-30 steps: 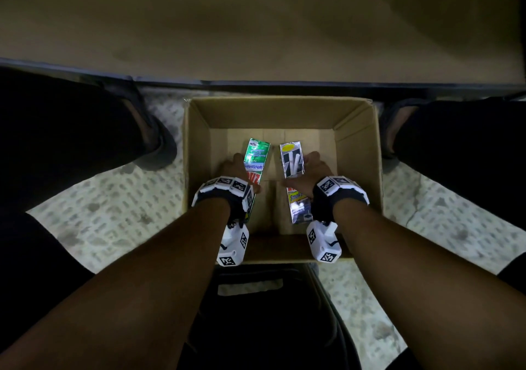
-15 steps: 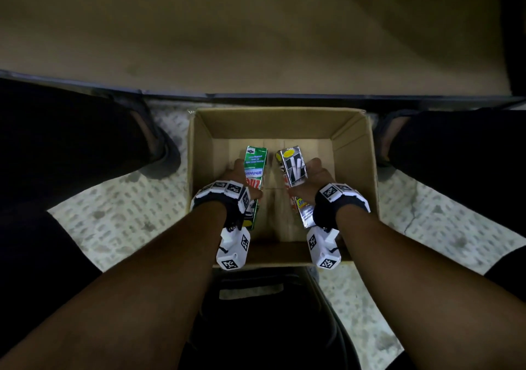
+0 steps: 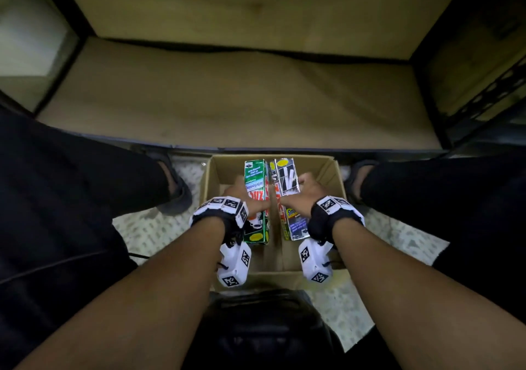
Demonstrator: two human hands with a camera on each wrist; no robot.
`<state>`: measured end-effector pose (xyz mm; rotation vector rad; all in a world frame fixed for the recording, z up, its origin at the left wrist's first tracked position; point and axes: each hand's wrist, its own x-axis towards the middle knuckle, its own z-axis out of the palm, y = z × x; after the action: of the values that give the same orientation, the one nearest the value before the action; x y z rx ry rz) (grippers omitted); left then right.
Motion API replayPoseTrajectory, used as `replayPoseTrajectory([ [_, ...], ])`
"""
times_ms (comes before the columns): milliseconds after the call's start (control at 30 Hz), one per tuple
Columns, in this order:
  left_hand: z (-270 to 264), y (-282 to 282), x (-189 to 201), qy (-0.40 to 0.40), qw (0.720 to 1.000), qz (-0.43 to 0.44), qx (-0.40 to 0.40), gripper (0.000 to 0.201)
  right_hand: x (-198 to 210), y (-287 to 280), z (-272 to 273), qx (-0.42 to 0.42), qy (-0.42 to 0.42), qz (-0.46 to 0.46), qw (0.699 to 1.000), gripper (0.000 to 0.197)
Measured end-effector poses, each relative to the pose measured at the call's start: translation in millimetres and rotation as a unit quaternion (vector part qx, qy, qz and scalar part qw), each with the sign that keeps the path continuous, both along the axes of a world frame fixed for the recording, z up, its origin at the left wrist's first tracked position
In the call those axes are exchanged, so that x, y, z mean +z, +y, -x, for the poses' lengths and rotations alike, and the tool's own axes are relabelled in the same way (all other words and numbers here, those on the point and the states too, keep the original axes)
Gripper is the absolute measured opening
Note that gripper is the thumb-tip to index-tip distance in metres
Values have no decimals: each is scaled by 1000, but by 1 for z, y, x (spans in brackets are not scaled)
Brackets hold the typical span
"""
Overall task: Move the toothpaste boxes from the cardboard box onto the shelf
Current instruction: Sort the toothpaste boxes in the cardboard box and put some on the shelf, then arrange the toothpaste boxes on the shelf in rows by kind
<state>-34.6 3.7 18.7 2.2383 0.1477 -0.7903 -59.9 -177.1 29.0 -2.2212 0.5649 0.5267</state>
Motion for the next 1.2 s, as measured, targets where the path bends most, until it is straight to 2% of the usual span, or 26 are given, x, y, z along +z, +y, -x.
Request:
replayPoseTrajectory([
  [100, -1, 2, 28, -47, 999, -2, -11, 85, 33, 5, 2, -12, -32, -8, 999, 73],
  [200, 2, 3, 67, -106, 994, 1, 1, 55, 76, 5, 7, -8, -76, -5, 997, 59],
  [267, 4, 6, 92, -144, 989, 1, 14, 50, 104, 7, 10, -2, -103, -3, 995, 57],
  [433, 5, 12, 161, -228, 973, -6, 20, 61, 171, 16, 15, 10, -176, 21, 984, 80],
  [567, 5, 21, 222, -294, 955, -18, 23, 57, 225, 18, 18, 19, -230, 30, 973, 66],
  [700, 4, 32, 284, -359, 932, -39, 25, 59, 287, 23, 16, 45, -272, 72, 958, 66],
  [767, 2, 38, 315, -388, 920, -45, 29, 61, 321, 23, 14, 57, -295, 98, 949, 58],
  [933, -11, 56, 389, -440, 897, -47, 27, 62, 402, 31, 5, 79, -354, 113, 925, 51],
  [1033, -23, 72, 431, -464, 883, -50, 41, 57, 442, 38, -6, 82, -379, 121, 914, 40],
  [1133, -42, 91, 463, -478, 875, -67, 39, 57, 475, 43, -21, 102, -387, 123, 908, 50],
  [1200, -56, 103, 481, -481, 871, -95, 32, 57, 493, 49, -36, 106, -390, 113, 908, 45],
])
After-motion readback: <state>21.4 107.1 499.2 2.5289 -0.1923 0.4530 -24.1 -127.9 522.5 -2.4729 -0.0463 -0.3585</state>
